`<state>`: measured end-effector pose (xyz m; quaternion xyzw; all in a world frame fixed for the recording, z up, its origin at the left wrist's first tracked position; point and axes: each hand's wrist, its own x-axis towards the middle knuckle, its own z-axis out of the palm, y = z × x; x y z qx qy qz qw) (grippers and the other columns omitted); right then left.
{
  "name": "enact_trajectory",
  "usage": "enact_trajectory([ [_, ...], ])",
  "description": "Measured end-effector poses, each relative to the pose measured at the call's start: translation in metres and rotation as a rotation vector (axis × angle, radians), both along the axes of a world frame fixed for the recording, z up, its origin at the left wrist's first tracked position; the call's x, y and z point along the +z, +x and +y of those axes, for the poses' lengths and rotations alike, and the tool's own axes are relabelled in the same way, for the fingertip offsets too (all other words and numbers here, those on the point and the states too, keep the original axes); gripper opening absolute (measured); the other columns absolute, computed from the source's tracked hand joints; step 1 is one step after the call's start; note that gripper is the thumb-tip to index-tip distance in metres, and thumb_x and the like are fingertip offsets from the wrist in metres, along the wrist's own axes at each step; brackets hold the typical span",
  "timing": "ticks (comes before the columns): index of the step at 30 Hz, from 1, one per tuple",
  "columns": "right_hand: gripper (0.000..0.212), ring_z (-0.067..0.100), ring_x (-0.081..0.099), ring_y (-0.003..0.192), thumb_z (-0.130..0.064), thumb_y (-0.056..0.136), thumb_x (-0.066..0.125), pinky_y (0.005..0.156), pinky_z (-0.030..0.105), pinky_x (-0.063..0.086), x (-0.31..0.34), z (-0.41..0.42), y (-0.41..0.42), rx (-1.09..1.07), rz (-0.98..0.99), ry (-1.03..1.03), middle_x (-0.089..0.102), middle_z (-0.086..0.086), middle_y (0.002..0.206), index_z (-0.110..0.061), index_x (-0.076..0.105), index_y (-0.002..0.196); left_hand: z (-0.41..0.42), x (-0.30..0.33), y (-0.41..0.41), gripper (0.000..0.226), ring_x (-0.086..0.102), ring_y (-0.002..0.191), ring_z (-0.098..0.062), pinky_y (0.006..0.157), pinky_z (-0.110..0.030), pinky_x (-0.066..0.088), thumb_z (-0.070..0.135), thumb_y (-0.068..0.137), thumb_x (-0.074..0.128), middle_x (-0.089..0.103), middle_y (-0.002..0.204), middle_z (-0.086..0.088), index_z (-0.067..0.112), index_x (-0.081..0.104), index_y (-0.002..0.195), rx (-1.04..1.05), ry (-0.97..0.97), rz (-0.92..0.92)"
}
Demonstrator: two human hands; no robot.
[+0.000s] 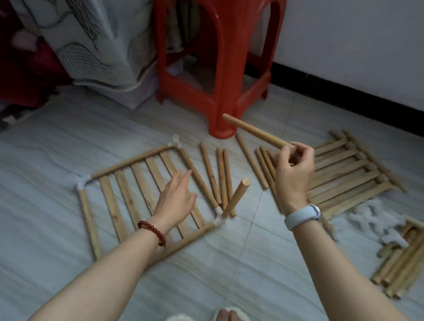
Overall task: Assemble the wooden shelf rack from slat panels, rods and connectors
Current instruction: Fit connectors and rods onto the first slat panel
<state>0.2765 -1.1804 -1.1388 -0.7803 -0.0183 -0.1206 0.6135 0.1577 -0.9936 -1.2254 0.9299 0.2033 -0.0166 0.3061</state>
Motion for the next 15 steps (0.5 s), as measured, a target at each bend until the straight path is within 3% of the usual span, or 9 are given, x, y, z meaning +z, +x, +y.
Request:
enact_trajectory([
  [2, 0.008, -0.002, 0.052, 0.064, -0.016, 0.09, 0.055, 0.061, 0.017, 0.044, 0.036, 0.012, -0.013, 0.123, -0.163, -0.061, 0.052, -0.014, 0.073, -0.018, 0.052, 0.097, 0.007, 0.037, 0.004, 0.072, 0.019, 0.142, -0.023, 0.111, -0.034, 0.026, 0.028, 0.092, 0.057, 0.01, 0.157, -0.006, 0.017, 0.015, 0.15, 0.074, 0.009, -0.208],
  [4, 0.01, -0.004, 0.05, 0.06, -0.012, 0.089, 0.057, 0.057, 0.011, 0.04, 0.064, 0.028, -0.027, 0.253, -0.254, -0.114, 0.051, -0.016, 0.07, -0.015, 0.055, 0.098, 0.014, 0.069, 0.005, 0.085, 0.014, 0.143, -0.021, 0.112, -0.033, 0.022, 0.028, 0.088, 0.063, 0.004, 0.158, -0.004, 0.023, 0.007, 0.151, 0.091, 0.091, -0.358],
  [6, 0.008, -0.004, 0.05, 0.058, -0.009, 0.089, 0.058, 0.055, 0.01, 0.038, 0.083, 0.047, -0.043, 0.381, -0.288, -0.15, 0.05, -0.016, 0.066, -0.014, 0.056, 0.096, 0.021, 0.094, -0.004, 0.094, 0.009, 0.145, -0.021, 0.114, -0.036, 0.015, 0.031, 0.085, 0.066, 0.002, 0.159, -0.004, 0.027, -0.001, 0.151, 0.078, 0.19, -0.39],
  [8, 0.004, -0.003, 0.049, 0.056, -0.008, 0.09, 0.057, 0.054, 0.009, 0.036, 0.089, 0.068, -0.058, 0.491, -0.276, -0.161, 0.047, -0.015, 0.063, -0.009, 0.057, 0.094, 0.03, 0.105, -0.019, 0.09, 0.016, 0.143, -0.022, 0.115, -0.041, 0.017, 0.034, 0.086, 0.064, 0.015, 0.158, -0.003, 0.029, 0.002, 0.151, 0.062, 0.175, -0.282],
  [9, 0.005, -0.004, 0.049, 0.055, -0.009, 0.089, 0.057, 0.054, 0.008, 0.035, 0.089, 0.079, -0.065, 0.528, -0.264, -0.157, 0.047, -0.015, 0.063, -0.007, 0.058, 0.094, 0.036, 0.105, -0.028, 0.081, 0.027, 0.139, -0.023, 0.112, -0.041, 0.026, 0.033, 0.088, 0.062, 0.028, 0.153, -0.003, 0.029, 0.011, 0.15, 0.069, 0.119, -0.21],
  [12, 0.004, -0.002, 0.052, 0.06, -0.011, 0.09, 0.057, 0.059, 0.011, 0.038, 0.073, 0.115, -0.085, 0.622, -0.161, -0.163, 0.051, -0.012, 0.066, -0.009, 0.057, 0.093, 0.058, 0.092, -0.068, 0.032, 0.058, 0.108, -0.029, 0.082, -0.037, 0.049, 0.028, 0.093, 0.053, 0.063, 0.116, -0.006, 0.024, 0.049, 0.125, 0.157, 0.067, -0.027],
  [15, 0.024, 0.02, 0.063, 0.078, -0.019, 0.094, 0.053, 0.074, 0.04, 0.05, 0.031, 0.141, -0.11, 0.838, 0.07, -0.276, 0.06, 0.004, 0.081, -0.007, 0.053, 0.115, 0.077, 0.057, -0.119, 0.019, 0.062, 0.094, -0.027, 0.075, -0.035, 0.05, 0.028, 0.093, 0.056, 0.068, 0.098, -0.006, 0.02, 0.062, 0.108, 0.293, -0.014, 0.111],
])
